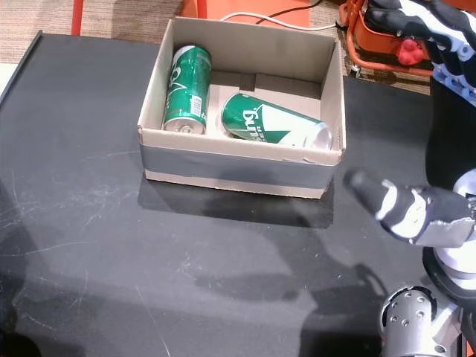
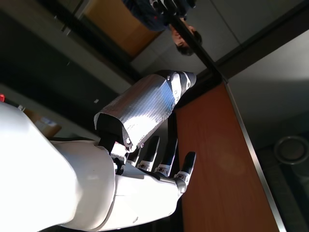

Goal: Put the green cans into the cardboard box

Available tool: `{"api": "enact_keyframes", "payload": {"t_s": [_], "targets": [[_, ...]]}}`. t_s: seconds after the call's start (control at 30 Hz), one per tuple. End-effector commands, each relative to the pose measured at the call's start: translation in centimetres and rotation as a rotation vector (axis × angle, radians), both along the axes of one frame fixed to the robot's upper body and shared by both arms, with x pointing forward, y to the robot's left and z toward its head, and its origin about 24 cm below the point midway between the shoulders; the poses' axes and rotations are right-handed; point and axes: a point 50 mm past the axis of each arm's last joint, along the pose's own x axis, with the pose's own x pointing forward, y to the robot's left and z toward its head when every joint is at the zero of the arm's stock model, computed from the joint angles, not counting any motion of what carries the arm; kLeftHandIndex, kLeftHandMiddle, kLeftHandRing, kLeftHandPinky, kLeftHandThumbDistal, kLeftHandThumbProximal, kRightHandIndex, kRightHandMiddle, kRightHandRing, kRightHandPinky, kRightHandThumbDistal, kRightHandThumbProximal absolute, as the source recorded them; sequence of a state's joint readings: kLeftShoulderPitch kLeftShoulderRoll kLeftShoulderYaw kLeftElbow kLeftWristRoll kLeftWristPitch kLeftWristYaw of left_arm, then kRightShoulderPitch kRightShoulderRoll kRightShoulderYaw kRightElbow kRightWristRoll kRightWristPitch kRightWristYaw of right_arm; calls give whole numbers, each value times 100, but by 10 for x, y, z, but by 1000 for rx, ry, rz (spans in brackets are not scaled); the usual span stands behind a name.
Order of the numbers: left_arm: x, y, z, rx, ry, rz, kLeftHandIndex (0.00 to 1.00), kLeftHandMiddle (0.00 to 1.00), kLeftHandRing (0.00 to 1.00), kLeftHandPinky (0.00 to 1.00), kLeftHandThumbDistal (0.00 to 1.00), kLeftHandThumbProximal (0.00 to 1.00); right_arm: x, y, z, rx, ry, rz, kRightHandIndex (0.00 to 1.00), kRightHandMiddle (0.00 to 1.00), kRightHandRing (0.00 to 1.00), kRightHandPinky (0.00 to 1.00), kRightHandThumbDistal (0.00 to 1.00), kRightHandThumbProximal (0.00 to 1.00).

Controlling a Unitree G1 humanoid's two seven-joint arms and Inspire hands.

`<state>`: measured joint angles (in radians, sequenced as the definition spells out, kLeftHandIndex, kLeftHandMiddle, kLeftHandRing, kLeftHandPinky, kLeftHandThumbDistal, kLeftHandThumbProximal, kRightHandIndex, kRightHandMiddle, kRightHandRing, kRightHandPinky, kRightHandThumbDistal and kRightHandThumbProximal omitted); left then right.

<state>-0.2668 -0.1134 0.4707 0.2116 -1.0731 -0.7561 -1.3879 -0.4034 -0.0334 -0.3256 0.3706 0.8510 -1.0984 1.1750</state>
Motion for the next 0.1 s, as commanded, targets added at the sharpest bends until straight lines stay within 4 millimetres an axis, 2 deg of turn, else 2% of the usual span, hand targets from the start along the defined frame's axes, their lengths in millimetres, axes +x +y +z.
{"api": "enact_keyframes", "payload": {"t_s": [0.0,0.07], "targets": [[-3,-12,-7,-52,20,3,66,73,84,81,100,68,0,-3,4,-9,-25,-40,68,65,69,78,98,79],[-3,-12,-7,-52,24,14,66,73,84,80,100,69,-1,-3,5,-10,-29,-52,69,66,69,78,94,76]]}}
